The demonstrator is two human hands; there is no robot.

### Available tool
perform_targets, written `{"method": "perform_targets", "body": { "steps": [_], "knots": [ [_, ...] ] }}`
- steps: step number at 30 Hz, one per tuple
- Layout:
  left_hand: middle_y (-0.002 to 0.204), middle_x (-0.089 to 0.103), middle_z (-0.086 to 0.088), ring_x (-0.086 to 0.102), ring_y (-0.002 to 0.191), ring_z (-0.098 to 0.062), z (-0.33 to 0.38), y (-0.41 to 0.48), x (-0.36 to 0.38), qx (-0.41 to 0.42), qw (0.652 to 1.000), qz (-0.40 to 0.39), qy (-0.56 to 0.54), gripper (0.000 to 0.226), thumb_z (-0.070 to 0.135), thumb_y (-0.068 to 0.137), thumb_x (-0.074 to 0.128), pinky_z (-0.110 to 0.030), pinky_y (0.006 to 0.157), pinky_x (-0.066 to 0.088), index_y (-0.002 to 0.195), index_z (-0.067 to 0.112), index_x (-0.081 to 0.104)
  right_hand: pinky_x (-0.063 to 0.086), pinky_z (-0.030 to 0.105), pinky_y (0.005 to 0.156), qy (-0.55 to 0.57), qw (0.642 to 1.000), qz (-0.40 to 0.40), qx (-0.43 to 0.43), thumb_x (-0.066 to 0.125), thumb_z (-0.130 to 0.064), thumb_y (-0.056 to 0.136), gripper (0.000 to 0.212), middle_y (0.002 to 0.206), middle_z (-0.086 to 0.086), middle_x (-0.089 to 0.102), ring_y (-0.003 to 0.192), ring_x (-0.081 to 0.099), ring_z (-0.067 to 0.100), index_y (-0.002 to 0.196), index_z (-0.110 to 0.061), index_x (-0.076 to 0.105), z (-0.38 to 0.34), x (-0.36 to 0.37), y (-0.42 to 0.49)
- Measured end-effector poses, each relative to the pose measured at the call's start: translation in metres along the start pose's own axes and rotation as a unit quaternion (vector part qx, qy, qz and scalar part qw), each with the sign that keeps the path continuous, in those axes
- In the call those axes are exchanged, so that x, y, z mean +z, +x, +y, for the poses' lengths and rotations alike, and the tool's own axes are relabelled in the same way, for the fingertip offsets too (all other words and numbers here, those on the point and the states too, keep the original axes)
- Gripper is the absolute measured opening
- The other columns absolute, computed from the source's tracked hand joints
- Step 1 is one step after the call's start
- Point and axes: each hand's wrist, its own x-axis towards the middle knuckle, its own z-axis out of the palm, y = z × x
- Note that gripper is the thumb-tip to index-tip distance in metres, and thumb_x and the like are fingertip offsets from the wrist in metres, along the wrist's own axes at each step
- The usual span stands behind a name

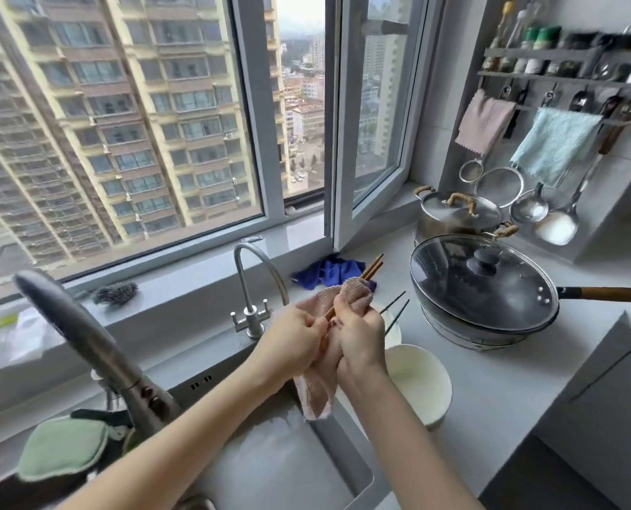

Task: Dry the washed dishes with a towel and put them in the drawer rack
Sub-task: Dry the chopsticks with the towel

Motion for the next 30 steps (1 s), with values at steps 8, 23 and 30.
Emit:
{"method": "perform_targets", "body": {
  "steps": [8,23,30],
  "knots": [
    [0.047,0.04,0.002,0.029,0.03,-0.005,-0.017,-0.062,-0.052,-0.026,0.994,-0.029,-0.099,0.04,0.024,0.1,0.043,-0.016,0.033,0.024,0.065,0.008,0.055,0.056,0.038,0.068,0.031,0.999,0.011,-0.009,0.061,-0.005,0.089,0.012,0.072,0.01,0.059,0.059,0.063,0.021,0.079,-0.004,0.056,-0.041,0.022,-0.001],
    [0.06,0.062,-0.001,0.053,0.051,-0.013,-0.057,-0.092,-0.067,0.064,0.995,0.07,-0.03,0.042,0.028,0.097,0.048,-0.026,0.059,0.045,0.069,0.001,0.064,0.054,0.045,0.084,-0.049,0.981,-0.162,-0.09,0.056,-0.004,0.093,0.005,0.085,0.013,0.066,0.082,0.065,0.027,0.097,-0.003,0.059,0.012,0.06,-0.084],
    [0.078,0.071,-0.004,0.066,0.07,-0.018,-0.056,-0.102,-0.152,0.098,0.978,0.173,0.062,0.052,0.051,0.09,0.044,-0.032,0.076,0.055,0.083,0.005,0.069,0.056,0.036,0.071,-0.217,0.923,-0.303,-0.097,0.059,-0.008,0.092,0.008,0.083,0.009,0.067,0.079,0.066,0.024,0.096,-0.005,0.064,-0.001,0.044,-0.101]
  ]
}}
